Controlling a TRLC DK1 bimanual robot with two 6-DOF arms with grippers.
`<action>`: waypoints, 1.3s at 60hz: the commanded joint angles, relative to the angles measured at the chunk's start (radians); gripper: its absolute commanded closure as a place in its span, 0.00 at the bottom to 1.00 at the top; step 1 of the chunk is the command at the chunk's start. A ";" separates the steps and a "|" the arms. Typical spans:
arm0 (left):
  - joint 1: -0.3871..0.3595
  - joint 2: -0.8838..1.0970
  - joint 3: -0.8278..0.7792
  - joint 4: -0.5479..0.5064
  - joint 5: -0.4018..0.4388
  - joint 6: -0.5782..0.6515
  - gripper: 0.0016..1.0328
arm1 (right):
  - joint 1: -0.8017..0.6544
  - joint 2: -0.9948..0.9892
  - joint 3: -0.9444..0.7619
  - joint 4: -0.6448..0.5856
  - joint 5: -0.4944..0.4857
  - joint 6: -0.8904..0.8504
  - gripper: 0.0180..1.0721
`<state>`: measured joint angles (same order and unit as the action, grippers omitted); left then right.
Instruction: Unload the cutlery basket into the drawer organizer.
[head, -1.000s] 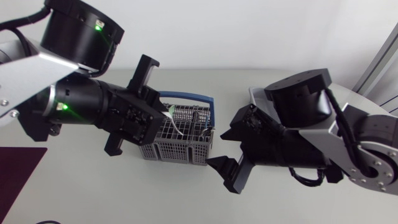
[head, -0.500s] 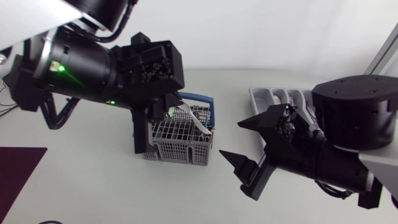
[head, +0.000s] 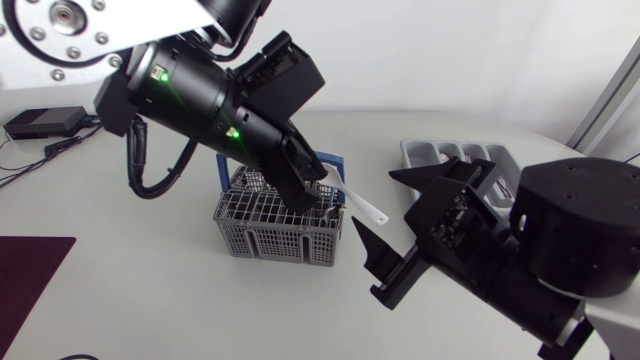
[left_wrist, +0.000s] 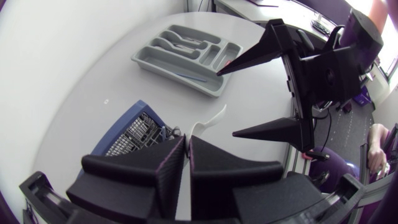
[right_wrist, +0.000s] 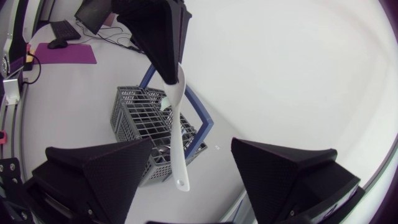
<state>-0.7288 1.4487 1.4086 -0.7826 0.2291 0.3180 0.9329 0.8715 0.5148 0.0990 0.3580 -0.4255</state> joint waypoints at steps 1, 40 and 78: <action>0.023 0.033 0.024 -0.018 0.047 -0.076 0.82 | 0.021 0.030 -0.035 0.047 0.035 -0.047 0.19; 0.062 0.110 0.075 -0.064 0.170 -0.168 0.82 | 0.038 0.178 -0.036 0.199 0.071 -0.150 0.61; 0.066 0.133 0.084 -0.064 0.199 -0.204 0.81 | 0.057 0.216 -0.041 0.206 0.088 -0.147 0.94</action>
<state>-0.6628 1.5597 1.4525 -0.8402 0.4118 0.1509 0.9794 1.0714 0.4969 0.3023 0.4377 -0.5549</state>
